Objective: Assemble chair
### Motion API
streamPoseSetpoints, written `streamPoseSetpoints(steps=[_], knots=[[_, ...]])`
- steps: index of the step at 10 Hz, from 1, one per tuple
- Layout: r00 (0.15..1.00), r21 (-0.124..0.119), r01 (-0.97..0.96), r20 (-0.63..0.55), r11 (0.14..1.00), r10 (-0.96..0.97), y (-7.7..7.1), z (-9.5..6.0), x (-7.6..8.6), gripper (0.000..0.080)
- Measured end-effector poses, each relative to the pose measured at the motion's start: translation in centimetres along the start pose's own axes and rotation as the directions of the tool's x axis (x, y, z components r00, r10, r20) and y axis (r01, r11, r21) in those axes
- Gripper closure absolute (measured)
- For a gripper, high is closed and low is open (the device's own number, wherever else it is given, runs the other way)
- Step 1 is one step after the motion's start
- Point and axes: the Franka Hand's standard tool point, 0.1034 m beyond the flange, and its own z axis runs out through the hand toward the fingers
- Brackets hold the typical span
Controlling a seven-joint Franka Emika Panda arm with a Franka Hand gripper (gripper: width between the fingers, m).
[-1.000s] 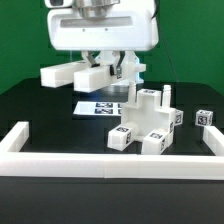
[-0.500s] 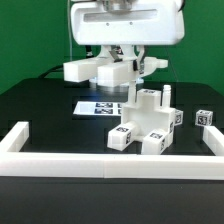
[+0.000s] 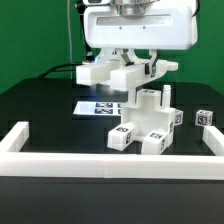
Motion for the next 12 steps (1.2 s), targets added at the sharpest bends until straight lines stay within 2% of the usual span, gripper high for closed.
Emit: streamPoseSetpoints(steps=[1, 3, 6, 12], knots=[[1.0, -0.001, -0.006, -0.001, 1.0, 0.006, -0.3, 0.0, -0.1, 0.0509], [1.0, 0.001, 0.009, -0.002, 1.0, -0.009, -2.2, 0.0, -1.0, 0.0509], [0.999, -0.002, 0.034, 0.001, 0.999, -0.034, -3.8, 0.5, -2.3, 0.0509], [0.999, -0.007, 0.037, 0.001, 0.999, -0.037, -3.8, 1.0, -2.1, 0.0509]])
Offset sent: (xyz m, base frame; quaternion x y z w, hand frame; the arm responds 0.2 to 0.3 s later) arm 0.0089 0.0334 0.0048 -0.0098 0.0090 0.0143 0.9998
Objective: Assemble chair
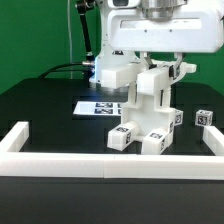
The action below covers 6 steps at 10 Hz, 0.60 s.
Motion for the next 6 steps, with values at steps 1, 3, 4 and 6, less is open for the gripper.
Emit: streamPoseSetpoints(steps=[1, 3, 4, 6], knots=[[1.0, 0.0, 0.002, 0.0, 1.0, -0.002, -0.17, 0.03, -0.02, 0.0509], [1.0, 0.0, 0.006, 0.0, 1.0, -0.006, -0.32, 0.07, -0.11, 0.0509], [1.0, 0.0, 0.008, 0.0, 1.0, -0.008, -0.43, 0.09, -0.18, 0.0509], [1.0, 0.002, 0.011, -0.006, 1.0, -0.011, -0.56, 0.09, -0.12, 0.0509]])
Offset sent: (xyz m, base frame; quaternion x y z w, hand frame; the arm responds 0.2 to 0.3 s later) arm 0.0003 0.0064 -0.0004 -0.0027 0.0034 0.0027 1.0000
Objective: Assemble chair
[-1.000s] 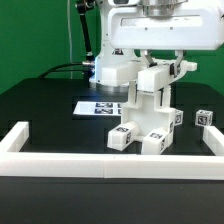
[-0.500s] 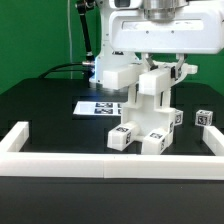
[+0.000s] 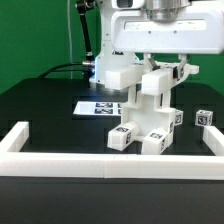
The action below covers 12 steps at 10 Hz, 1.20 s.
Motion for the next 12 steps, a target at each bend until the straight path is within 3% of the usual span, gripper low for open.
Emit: streamPoseSetpoints(steps=[12], knots=[[1.0, 0.005, -0.01, -0.013, 1.0, 0.01, -0.1, -0.02, 0.11, 0.0509]])
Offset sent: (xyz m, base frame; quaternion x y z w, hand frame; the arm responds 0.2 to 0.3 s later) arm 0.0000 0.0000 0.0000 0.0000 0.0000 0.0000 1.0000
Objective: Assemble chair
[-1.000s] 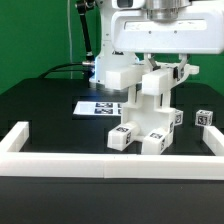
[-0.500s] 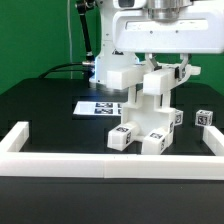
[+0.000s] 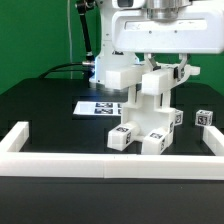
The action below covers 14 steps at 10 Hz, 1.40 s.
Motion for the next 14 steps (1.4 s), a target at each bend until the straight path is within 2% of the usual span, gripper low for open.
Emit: streamPoseSetpoints(steps=[14], knots=[[1.0, 0.007, -0.006, -0.019, 1.0, 0.006, -0.31, 0.02, -0.05, 0.0509]])
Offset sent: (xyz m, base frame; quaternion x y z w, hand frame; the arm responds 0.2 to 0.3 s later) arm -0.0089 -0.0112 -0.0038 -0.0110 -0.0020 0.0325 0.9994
